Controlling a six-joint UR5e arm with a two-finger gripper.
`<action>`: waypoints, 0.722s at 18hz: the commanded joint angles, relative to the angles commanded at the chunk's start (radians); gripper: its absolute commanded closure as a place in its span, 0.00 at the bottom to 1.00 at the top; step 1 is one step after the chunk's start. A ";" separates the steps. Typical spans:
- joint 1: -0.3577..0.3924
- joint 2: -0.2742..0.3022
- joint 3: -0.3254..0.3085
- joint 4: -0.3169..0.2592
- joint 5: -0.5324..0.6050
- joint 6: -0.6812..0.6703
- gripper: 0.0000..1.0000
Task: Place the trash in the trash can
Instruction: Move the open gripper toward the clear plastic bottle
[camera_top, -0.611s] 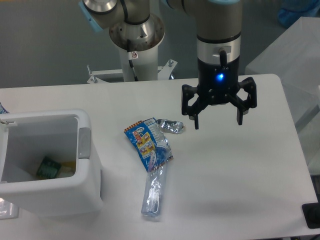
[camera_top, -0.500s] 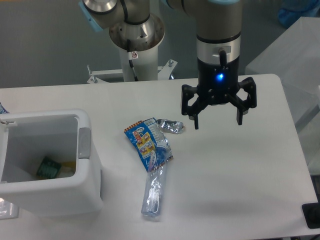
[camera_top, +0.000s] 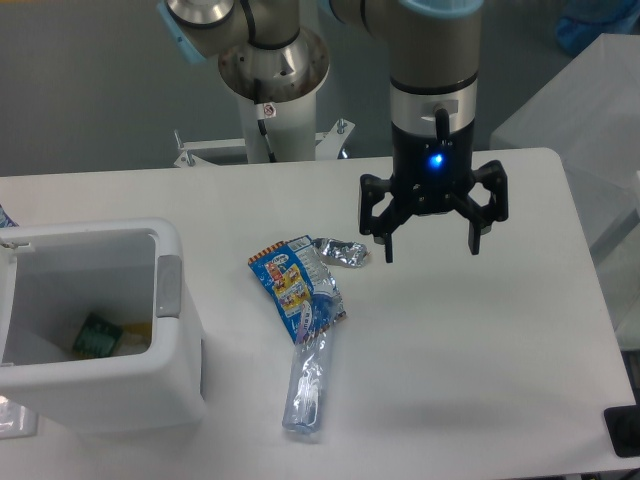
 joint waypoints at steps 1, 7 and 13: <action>0.000 -0.005 -0.014 0.032 -0.006 -0.002 0.00; -0.002 -0.015 -0.137 0.253 -0.032 -0.141 0.00; -0.008 -0.025 -0.254 0.256 -0.031 -0.094 0.00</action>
